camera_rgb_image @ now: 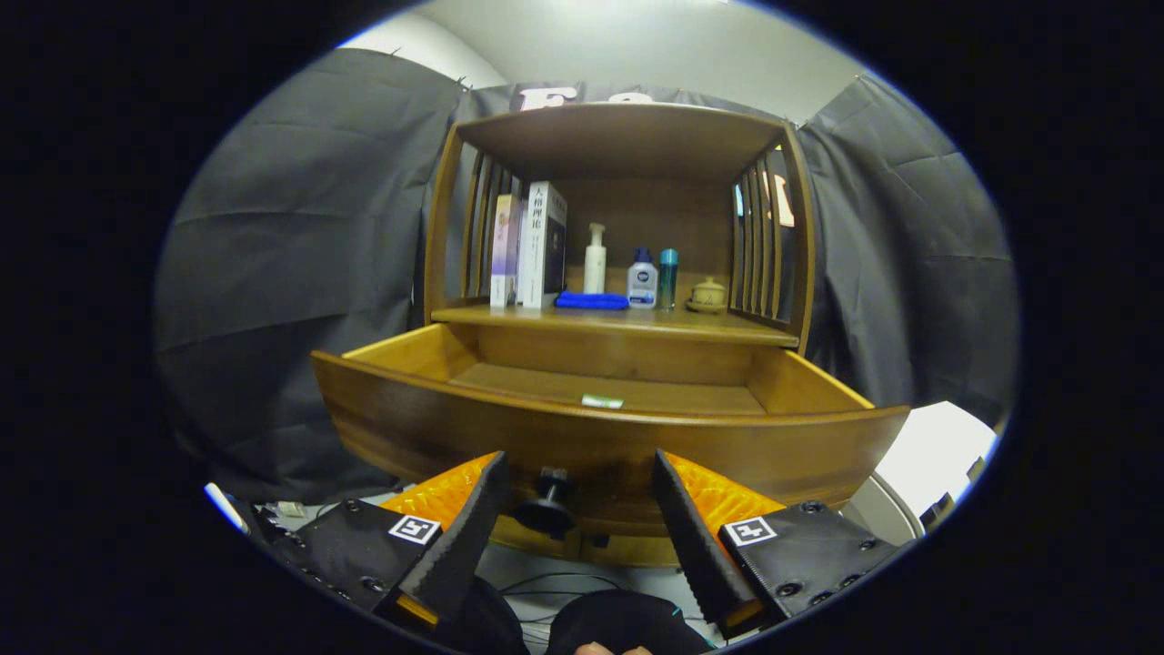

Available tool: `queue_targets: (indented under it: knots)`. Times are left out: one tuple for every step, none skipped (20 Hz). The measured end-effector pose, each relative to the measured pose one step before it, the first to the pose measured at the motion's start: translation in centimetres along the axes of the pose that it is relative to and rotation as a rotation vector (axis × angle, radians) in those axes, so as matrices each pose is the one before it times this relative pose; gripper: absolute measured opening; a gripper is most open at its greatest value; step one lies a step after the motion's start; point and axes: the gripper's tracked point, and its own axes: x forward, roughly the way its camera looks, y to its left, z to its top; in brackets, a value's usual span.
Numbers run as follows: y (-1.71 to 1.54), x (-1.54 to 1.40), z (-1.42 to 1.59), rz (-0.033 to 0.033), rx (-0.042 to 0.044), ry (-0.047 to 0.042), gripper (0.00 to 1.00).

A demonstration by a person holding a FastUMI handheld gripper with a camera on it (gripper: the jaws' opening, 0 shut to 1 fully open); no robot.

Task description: Pull open the drawer, take out the items inside it, and place them on the countertop above the cabinet.

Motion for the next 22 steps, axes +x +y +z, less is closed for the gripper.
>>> queue_targets:
  knots:
    - [-0.410,0.025,1.054,-0.01016,-0.00214,-0.01572,0.98]
    - [-0.389,0.275,1.116,-0.00684,-0.00425,-0.01982,0.98]
    - [-0.075,0.121,0.965,-0.00376,-0.00839,-0.01927,0.98]
    - [-0.166,0.470,0.817,-0.00161,-0.01595,-0.00721,0.98]
    - [-0.277,0.191,0.552,-0.00708,-0.01760,-0.00226,0.98]
    - [-0.279,0.586,0.714,-0.00719,-0.01494,-0.00434,0.98]
    - [0.060,0.424,0.895,-0.00073,-0.01027,-0.01072,0.98]
    - [0.043,0.441,0.875,-0.00055,-0.00659,-0.01015,0.98]
    - [0.165,0.543,0.573,-0.00030,-0.00611,-0.00865,0.98]
    - [0.147,0.698,0.626,0.00350,-0.00193,-0.00629,0.98]
    - [0.133,0.498,0.283,0.00779,-0.00155,0.00304,0.98]
    - [0.052,0.807,0.303,0.00581,0.00121,0.00965,0.98]
    - [0.079,0.631,0.123,0.01001,-0.00410,0.01175,0.98]
    - [0.317,1.036,-0.040,0.02620,-0.01091,0.02425,0.98]
    - [0.221,1.120,-0.566,0.01915,-0.00932,0.04275,0.98]
    - [0.136,1.063,-0.515,0.02035,0.00052,0.04268,0.98]
    - [0.283,0.873,-0.313,0.02355,0.01017,0.03967,0.98]
    - [0.132,0.905,-0.361,0.01554,0.01569,0.03940,0.98]
    - [0.079,0.770,-0.288,0.01010,0.01767,0.03387,0.98]
    - [-0.054,0.874,-0.429,0.00334,0.01544,0.04525,0.98]
    - [0.052,0.626,-0.461,0.00775,0.00661,0.04203,0.98]
    - [-0.168,0.812,-0.009,0.00123,-0.00024,0.03465,0.98]
